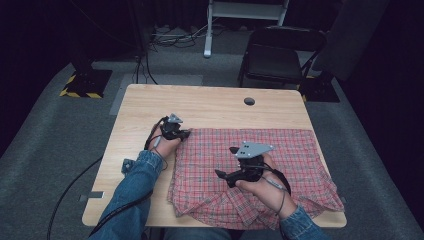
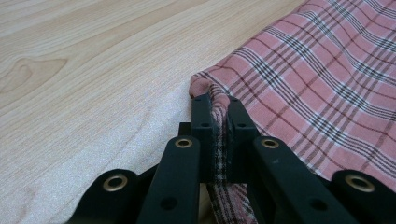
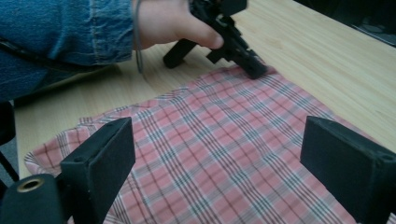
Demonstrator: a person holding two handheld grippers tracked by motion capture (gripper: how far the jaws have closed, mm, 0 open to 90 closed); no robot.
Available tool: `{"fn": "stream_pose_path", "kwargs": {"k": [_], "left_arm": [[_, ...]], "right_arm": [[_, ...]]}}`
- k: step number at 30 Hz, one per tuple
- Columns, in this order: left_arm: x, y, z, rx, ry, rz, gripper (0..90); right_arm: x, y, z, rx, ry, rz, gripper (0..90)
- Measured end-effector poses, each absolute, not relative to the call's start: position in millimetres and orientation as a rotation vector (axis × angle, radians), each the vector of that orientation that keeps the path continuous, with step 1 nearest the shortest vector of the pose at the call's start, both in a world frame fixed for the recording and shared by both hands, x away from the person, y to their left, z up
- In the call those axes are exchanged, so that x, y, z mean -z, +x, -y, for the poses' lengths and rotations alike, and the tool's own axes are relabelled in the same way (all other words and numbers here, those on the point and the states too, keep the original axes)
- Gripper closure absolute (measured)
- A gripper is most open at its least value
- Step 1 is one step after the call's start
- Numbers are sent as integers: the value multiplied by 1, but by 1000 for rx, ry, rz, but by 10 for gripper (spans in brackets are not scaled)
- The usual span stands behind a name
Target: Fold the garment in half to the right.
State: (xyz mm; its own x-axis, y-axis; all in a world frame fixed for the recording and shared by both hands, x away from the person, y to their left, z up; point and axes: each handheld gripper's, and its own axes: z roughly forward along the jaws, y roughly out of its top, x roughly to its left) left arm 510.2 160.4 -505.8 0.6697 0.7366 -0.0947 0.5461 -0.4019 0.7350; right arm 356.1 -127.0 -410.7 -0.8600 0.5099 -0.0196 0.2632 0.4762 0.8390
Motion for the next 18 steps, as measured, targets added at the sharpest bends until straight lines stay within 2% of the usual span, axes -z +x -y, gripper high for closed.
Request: {"fn": "stream_pose_path", "kwargs": {"k": [18], "left_arm": [[506, 511, -161, -302, 2102, -990, 845]], "right_arm": [[436, 351, 87, -1342, 612, -2498, 108]]}}
